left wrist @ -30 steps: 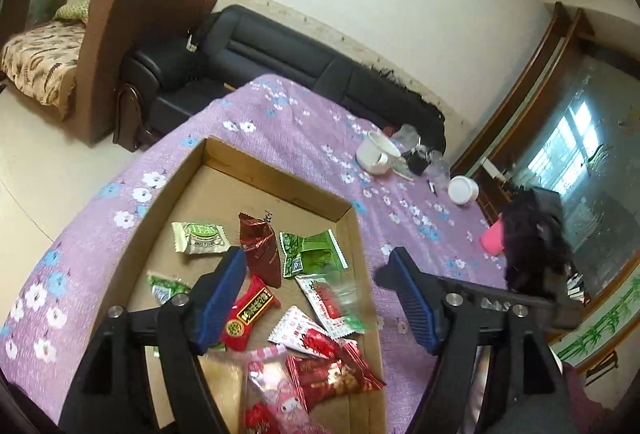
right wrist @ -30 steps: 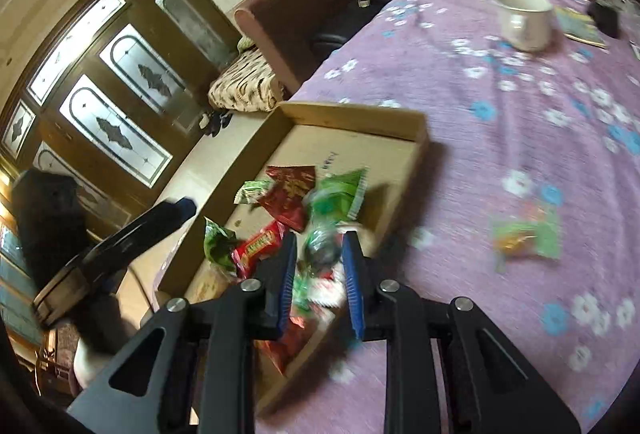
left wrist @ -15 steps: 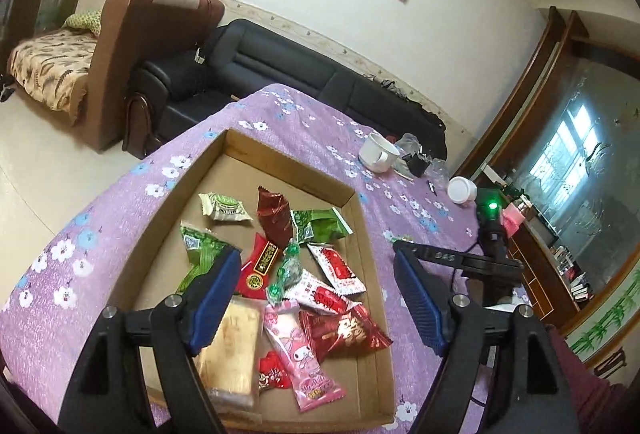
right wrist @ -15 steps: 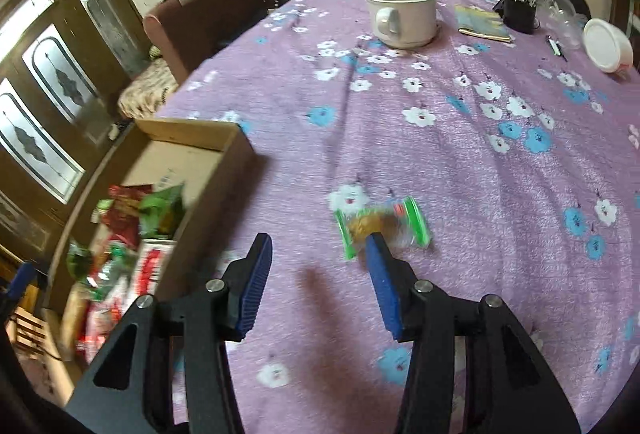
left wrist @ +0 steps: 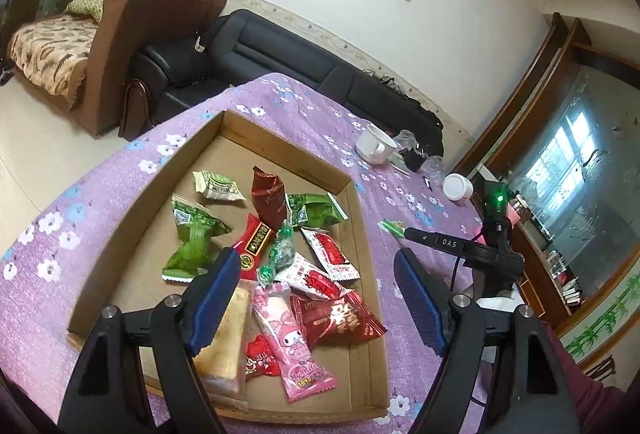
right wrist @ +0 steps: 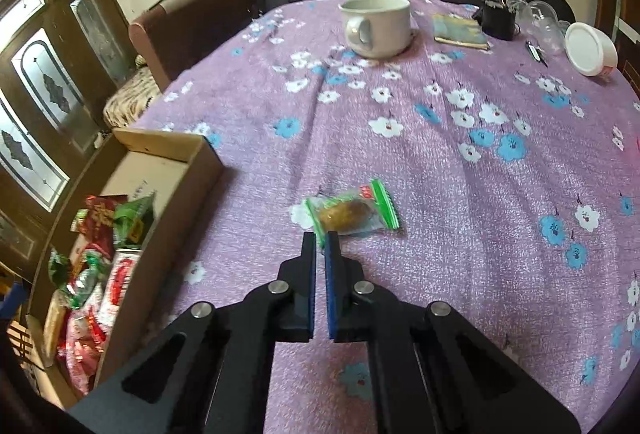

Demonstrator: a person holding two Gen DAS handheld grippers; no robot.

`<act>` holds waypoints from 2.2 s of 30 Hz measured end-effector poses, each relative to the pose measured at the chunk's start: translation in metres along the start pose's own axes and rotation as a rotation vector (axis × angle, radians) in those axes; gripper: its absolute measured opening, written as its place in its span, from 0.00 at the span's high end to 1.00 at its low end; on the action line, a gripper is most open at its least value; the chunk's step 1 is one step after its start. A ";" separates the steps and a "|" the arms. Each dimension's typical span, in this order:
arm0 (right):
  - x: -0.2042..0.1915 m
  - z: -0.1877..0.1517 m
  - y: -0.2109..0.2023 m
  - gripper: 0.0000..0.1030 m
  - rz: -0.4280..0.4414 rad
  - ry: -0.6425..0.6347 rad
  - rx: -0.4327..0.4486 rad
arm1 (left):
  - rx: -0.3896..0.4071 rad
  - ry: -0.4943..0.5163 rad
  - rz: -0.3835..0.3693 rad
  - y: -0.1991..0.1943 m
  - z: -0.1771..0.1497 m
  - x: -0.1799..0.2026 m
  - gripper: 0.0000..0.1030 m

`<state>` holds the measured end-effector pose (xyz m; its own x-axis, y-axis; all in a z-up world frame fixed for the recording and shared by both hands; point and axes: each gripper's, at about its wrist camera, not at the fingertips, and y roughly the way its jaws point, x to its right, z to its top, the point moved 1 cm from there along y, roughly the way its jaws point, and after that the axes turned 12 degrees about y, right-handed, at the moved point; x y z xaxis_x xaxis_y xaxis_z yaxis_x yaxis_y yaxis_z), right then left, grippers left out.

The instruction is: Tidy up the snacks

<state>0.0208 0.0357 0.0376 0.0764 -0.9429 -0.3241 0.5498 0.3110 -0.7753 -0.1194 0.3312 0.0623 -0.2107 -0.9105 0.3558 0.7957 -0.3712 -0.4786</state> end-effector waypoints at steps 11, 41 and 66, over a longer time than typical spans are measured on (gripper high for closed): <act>0.008 0.023 0.036 0.49 -0.046 0.097 -0.024 | 0.005 0.002 -0.029 -0.004 -0.003 0.008 0.23; -0.123 0.028 0.011 0.51 0.272 -0.022 -0.016 | -0.014 -0.013 -0.044 -0.009 -0.017 0.014 0.22; -0.053 -0.127 -0.141 0.06 0.096 -0.177 0.327 | 0.292 0.180 0.673 -0.080 -0.021 0.118 0.01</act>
<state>-0.1665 0.0570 0.0948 0.2673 -0.9263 -0.2656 0.7670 0.3714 -0.5232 -0.2193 0.2499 0.1254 0.3041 -0.9487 -0.0871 0.8982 0.3160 -0.3055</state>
